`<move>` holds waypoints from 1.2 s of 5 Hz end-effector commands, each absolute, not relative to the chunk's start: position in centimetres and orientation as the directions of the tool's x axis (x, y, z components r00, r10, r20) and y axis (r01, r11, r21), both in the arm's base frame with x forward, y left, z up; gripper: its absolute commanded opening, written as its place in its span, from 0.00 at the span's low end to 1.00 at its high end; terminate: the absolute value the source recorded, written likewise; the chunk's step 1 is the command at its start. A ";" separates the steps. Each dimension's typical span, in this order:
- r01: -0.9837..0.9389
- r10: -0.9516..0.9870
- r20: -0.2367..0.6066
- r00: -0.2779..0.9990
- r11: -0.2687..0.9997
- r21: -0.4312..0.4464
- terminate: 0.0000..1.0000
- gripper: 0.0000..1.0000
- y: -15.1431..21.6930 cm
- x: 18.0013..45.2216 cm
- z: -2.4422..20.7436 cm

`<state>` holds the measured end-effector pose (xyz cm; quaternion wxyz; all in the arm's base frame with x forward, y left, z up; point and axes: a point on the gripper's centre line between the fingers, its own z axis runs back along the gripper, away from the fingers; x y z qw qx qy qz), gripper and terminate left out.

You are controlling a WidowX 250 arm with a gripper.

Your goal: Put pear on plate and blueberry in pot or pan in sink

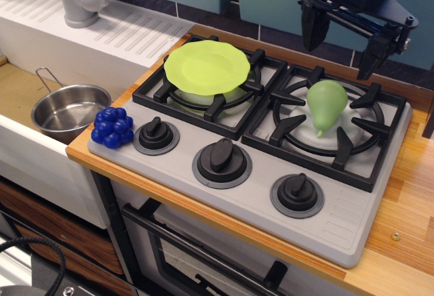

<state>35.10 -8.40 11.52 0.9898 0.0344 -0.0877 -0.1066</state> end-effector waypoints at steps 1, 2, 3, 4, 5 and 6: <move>0.205 -0.217 0.166 0.962 0.975 0.087 0.00 1.00 -8.4 35.1 11.5; 0.195 -0.208 0.201 0.957 0.977 0.083 0.00 1.00 -8.6 36.0 9.8; 0.189 -0.206 0.249 0.946 0.978 0.090 0.00 1.00 -8.8 37.1 7.7; 0.193 -0.218 0.290 0.932 0.975 0.112 0.00 1.00 -8.6 37.6 6.5; 0.203 -0.253 0.338 0.907 0.963 0.175 0.00 1.00 -7.5 36.8 5.1; 0.196 -0.247 0.330 0.911 0.964 0.180 0.00 1.00 -7.3 36.6 5.2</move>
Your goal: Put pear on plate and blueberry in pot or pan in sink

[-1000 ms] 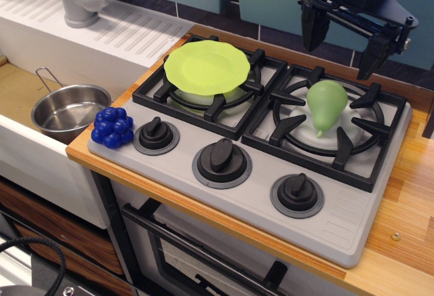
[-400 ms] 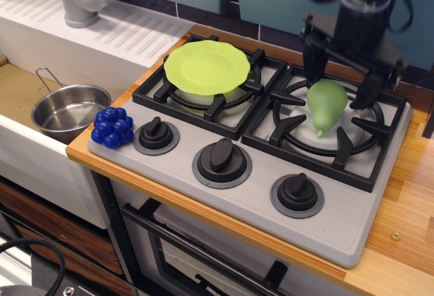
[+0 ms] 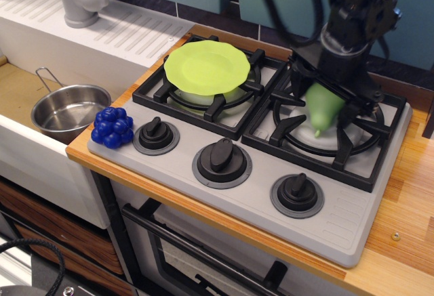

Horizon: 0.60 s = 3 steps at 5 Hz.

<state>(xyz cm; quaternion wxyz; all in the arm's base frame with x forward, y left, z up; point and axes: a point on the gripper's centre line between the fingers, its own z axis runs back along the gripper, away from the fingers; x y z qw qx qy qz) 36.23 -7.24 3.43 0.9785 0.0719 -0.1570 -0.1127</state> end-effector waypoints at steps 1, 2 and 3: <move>0.188 -0.231 0.308 0.923 0.968 0.164 0.00 1.00 -7.8 36.5 5.8; 0.173 -0.209 0.281 0.937 0.974 0.146 0.00 0.00 -8.3 36.5 6.5; 0.158 -0.190 0.256 0.948 0.978 0.139 0.00 0.00 -8.4 36.5 7.5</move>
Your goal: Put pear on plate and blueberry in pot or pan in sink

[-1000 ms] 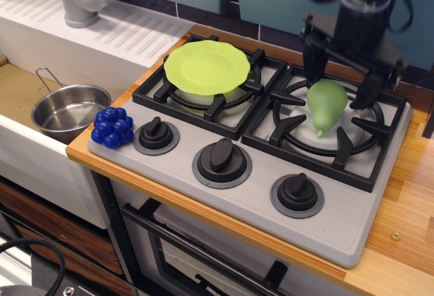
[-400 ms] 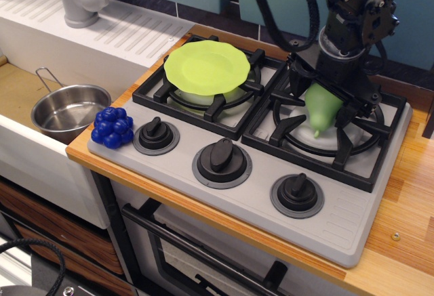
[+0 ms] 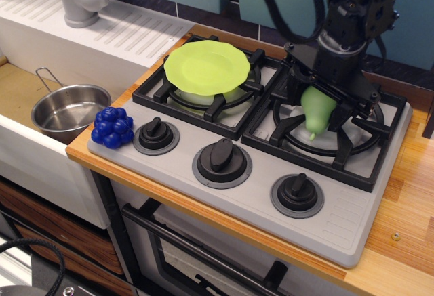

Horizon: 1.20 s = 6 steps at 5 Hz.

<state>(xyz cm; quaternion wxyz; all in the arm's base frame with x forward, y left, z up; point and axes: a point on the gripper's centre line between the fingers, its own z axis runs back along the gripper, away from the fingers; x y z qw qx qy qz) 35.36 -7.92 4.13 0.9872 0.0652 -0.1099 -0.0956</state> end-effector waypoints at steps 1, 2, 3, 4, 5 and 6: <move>0.147 -0.168 0.209 0.963 0.983 0.112 0.00 0.00 -8.7 36.9 9.3; 0.150 -0.161 0.165 0.973 0.986 0.079 0.00 0.00 -8.4 37.5 11.5; 0.204 -0.218 0.165 0.962 0.974 0.096 0.00 0.00 -6.8 37.4 11.5; 0.260 -0.274 0.150 0.950 0.960 0.108 0.00 0.00 -4.1 36.9 12.1; 0.297 -0.313 0.120 0.942 0.945 0.135 0.00 0.00 -1.6 36.2 13.1; 0.330 -0.349 0.106 0.931 0.930 0.159 0.00 0.00 0.7 35.8 13.6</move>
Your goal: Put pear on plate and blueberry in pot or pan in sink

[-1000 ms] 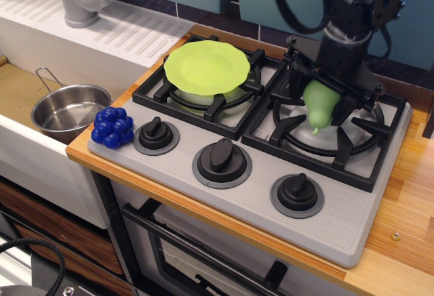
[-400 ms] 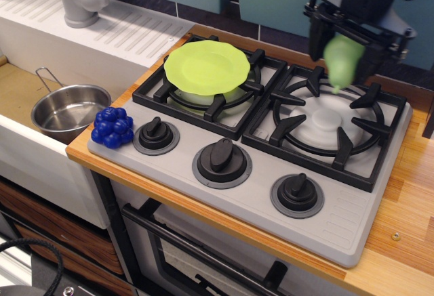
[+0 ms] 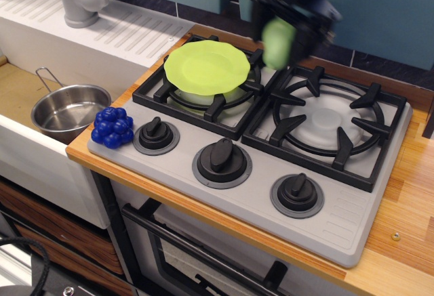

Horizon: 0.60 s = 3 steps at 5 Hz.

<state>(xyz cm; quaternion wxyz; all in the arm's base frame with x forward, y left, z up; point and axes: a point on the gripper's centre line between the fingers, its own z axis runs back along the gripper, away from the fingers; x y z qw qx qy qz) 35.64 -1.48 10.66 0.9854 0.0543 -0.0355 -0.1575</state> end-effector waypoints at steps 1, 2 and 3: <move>0.359 -0.381 0.114 0.917 0.916 0.177 0.00 0.00 2.8 35.7 13.6; 0.383 -0.409 0.131 0.903 0.905 0.185 0.00 0.00 4.2 36.2 13.1; 0.402 -0.434 0.148 0.889 0.893 0.203 0.00 0.00 5.1 36.9 12.7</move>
